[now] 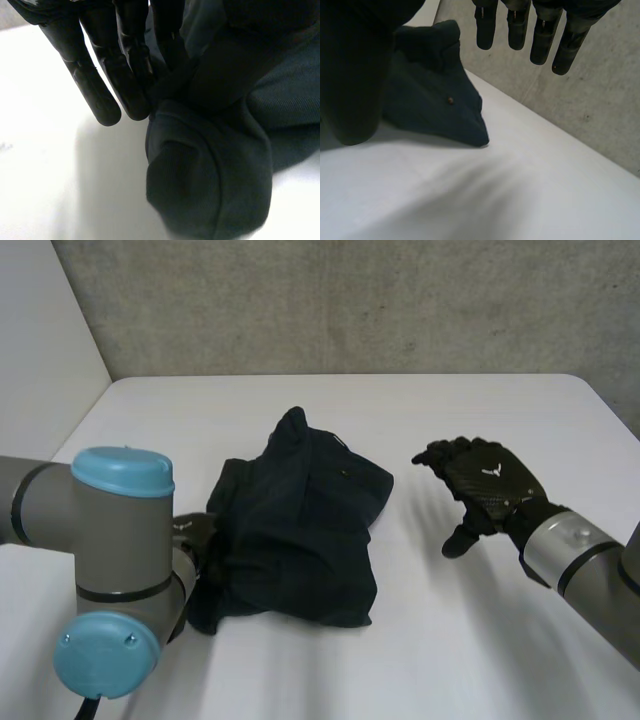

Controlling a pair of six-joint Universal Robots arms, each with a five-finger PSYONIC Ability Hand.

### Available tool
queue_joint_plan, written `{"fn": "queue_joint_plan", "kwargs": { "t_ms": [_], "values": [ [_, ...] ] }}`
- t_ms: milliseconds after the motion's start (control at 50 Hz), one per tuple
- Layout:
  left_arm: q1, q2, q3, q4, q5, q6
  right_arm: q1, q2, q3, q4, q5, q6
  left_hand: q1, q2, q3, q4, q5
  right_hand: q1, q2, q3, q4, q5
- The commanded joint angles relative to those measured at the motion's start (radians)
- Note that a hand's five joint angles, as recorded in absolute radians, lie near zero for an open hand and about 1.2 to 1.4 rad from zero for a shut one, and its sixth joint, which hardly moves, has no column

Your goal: Fold the shorts.

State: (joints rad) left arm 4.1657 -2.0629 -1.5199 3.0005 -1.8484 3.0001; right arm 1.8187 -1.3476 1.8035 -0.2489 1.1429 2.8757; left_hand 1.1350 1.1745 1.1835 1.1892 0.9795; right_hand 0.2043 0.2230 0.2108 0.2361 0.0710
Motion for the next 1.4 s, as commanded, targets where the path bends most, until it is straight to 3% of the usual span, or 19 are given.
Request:
{"fn": "queue_joint_plan", "kwargs": {
  "t_ms": [20, 220, 360, 420, 440, 480, 580, 660, 720, 840, 1020, 1120, 1140, 1180, 1240, 1340, 1400],
  "values": [
    [0.004, 0.143, 0.033, -0.002, 0.000, 0.008, 0.007, 0.042, -0.182, 0.108, -0.009, -0.061, 0.261, 0.222, 0.213, 0.207, 0.242, -0.030, -0.048, -0.036, -0.062, -0.071],
    [0.042, 0.279, 0.063, 0.057, 0.001, 0.137, 0.152, 0.473, -0.706, 0.434, 0.009, -0.145, 0.261, 0.222, 0.213, 0.207, 0.242, -0.030, -0.048, -0.036, -0.062, -0.071],
    [0.042, 0.293, 0.084, 0.078, 0.006, 0.197, 0.235, 0.627, -0.826, 0.458, 0.044, -0.096, 0.261, 0.222, 0.213, 0.207, 0.242, -0.030, -0.048, -0.036, -0.062, -0.071],
    [0.040, 0.291, 0.095, 0.080, 0.006, 0.195, 0.278, 0.657, -0.851, 0.412, 0.095, -0.039, 0.261, 0.222, 0.213, 0.207, 0.242, 0.255, 0.236, 0.249, 0.223, 0.214],
    [0.040, 0.290, 0.098, 0.080, 0.006, 0.195, 0.293, 0.665, -0.849, 0.383, 0.116, -0.017, 0.261, 0.222, 0.213, 0.207, 0.242, 0.690, 0.671, 0.683, 0.658, 0.648],
    [0.039, 0.290, 0.110, 0.083, 0.005, 0.195, 0.316, 0.665, -0.846, 0.355, 0.147, -0.007, 0.261, 0.222, 0.213, 0.207, 0.242, 1.189, 1.171, 1.183, 1.158, 1.148],
    [0.040, 0.285, 0.161, 0.090, 0.006, 0.203, 0.344, 0.592, -0.785, 0.356, 0.187, 0.005, 0.261, 0.222, 0.213, 0.207, 0.242, 1.192, 1.173, 1.185, 1.160, 1.151],
    [0.044, 0.279, 0.201, 0.107, 0.008, 0.209, 0.333, 0.388, -0.638, 0.352, 0.207, -0.006, 0.261, 0.222, 0.213, 0.207, 0.242, 1.192, 1.173, 1.185, 1.160, 1.151],
    [0.045, 0.265, 0.228, 0.109, 0.009, 0.241, 0.335, 0.314, -0.566, 0.376, 0.212, -0.004, 0.261, 0.222, 0.213, 0.207, 0.242, 1.192, 1.173, 1.185, 1.160, 1.151],
    [0.036, 0.234, 0.259, 0.110, 0.008, 0.312, 0.373, 0.297, -0.472, 0.467, 0.198, 0.028, 0.261, 0.222, 0.213, 0.207, 0.242, 1.192, 1.173, 1.185, 1.160, 1.151],
    [0.030, 0.236, 0.328, 0.110, 0.011, 0.319, 0.635, 0.311, -0.523, 0.383, 0.179, 0.309, 0.261, 0.222, 0.213, 0.207, 0.242, 1.192, 1.173, 1.185, 1.160, 1.151],
    [0.027, 0.237, 0.343, 0.110, 0.011, 0.321, 0.699, 0.352, -0.555, 0.238, 0.169, 0.433, 0.261, 0.222, 0.213, 0.207, 0.242, 0.944, 0.925, 0.938, 0.912, 0.903],
    [0.028, 0.237, 0.343, 0.110, 0.011, 0.321, 0.702, 0.358, -0.558, 0.221, 0.164, 0.445, 0.261, 0.222, 0.213, 0.207, 0.242, 0.833, 0.814, 0.827, 0.801, 0.792],
    [0.028, 0.237, 0.343, 0.110, 0.011, 0.321, 0.702, 0.378, -0.569, 0.203, 0.166, 0.459, 0.261, 0.222, 0.213, 0.207, 0.242, 0.384, 0.366, 0.378, 0.353, 0.343],
    [0.030, 0.239, 0.336, 0.109, 0.011, 0.323, 0.699, 0.386, -0.561, 0.241, 0.166, 0.445, 0.261, 0.222, 0.213, 0.207, 0.242, 0.046, 0.027, 0.039, 0.014, 0.005],
    [0.027, 0.245, 0.328, 0.106, 0.011, 0.323, 0.659, 0.364, -0.526, 0.394, 0.146, 0.354, 0.261, 0.222, 0.213, 0.207, 0.242, -0.017, -0.035, -0.023, -0.048, -0.058],
    [0.027, 0.251, 0.328, 0.104, 0.011, 0.326, 0.535, 0.320, -0.510, 0.522, 0.135, 0.243, 0.261, 0.222, 0.213, 0.207, 0.242, 0.162, 0.143, 0.156, 0.130, 0.121]
  ]
}}
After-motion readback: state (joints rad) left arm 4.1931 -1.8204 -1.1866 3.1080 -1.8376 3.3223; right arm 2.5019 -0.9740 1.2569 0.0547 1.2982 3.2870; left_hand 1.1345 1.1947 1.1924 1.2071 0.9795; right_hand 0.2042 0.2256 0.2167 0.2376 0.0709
